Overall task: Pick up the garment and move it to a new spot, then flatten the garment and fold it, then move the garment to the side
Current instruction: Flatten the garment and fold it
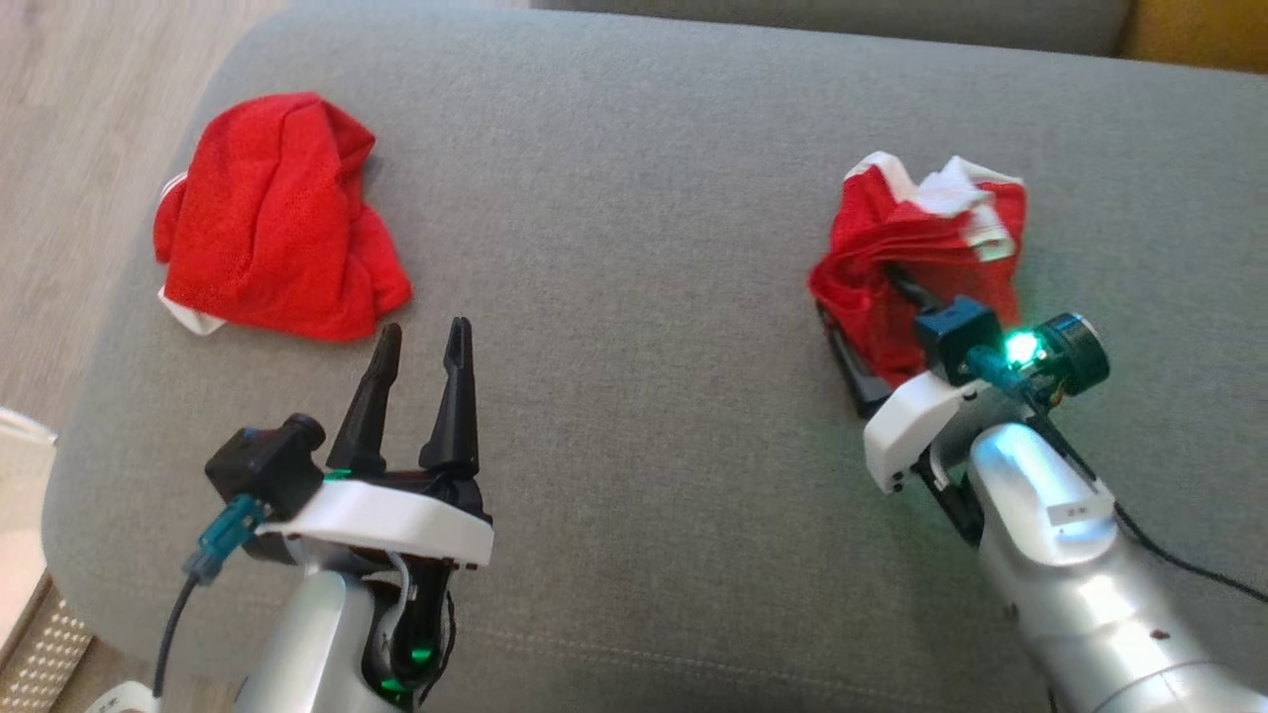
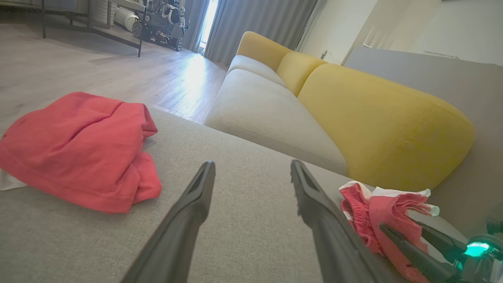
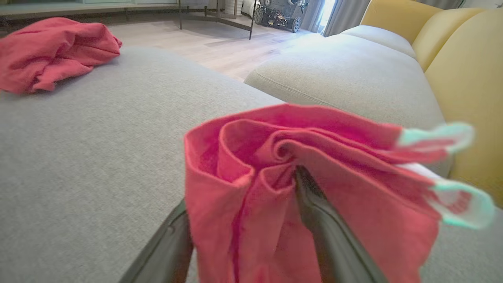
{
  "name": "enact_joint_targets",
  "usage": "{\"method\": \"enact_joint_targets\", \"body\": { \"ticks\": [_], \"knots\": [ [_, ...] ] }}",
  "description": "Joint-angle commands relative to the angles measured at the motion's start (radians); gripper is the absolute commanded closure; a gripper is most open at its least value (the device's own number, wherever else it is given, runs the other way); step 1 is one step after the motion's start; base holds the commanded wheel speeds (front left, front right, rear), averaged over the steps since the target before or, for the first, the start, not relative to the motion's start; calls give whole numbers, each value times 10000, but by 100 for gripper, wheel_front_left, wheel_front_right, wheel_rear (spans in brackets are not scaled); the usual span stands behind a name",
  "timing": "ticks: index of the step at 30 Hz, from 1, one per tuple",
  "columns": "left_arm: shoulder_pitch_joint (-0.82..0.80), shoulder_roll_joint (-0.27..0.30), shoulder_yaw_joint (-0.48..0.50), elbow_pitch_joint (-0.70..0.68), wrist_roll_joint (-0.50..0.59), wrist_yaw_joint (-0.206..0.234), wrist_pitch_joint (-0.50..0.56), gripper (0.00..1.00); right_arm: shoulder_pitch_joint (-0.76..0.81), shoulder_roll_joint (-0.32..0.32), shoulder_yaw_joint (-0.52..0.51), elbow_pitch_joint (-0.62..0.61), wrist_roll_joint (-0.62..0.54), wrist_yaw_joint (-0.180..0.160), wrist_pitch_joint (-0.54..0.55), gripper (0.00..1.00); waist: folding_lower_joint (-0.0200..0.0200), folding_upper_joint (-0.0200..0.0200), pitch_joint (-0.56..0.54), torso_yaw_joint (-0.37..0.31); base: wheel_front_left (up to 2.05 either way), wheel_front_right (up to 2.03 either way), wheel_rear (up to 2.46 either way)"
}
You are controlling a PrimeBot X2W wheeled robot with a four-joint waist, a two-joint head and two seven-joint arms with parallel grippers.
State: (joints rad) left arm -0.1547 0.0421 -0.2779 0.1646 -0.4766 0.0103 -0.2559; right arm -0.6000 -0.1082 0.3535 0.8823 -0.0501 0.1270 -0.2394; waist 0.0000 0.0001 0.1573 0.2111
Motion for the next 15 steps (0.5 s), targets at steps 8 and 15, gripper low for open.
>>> {"method": "enact_joint_targets", "body": {
  "ticks": [8, 15],
  "knots": [
    [-162, 81, 491, -403, 190, 90, -59, 0, 605, -282, 778, -1391, 1662, 37, -156, 0, 0, -1, -571, -500, 0, 0, 0],
    [-80, 81, 575, -616, 255, 106, -59, 0, 1518, -695, -204, -2987, 2078, 37, -28, 0, 0, -1, -718, -845, 0, 0, 0]
  ]
}}
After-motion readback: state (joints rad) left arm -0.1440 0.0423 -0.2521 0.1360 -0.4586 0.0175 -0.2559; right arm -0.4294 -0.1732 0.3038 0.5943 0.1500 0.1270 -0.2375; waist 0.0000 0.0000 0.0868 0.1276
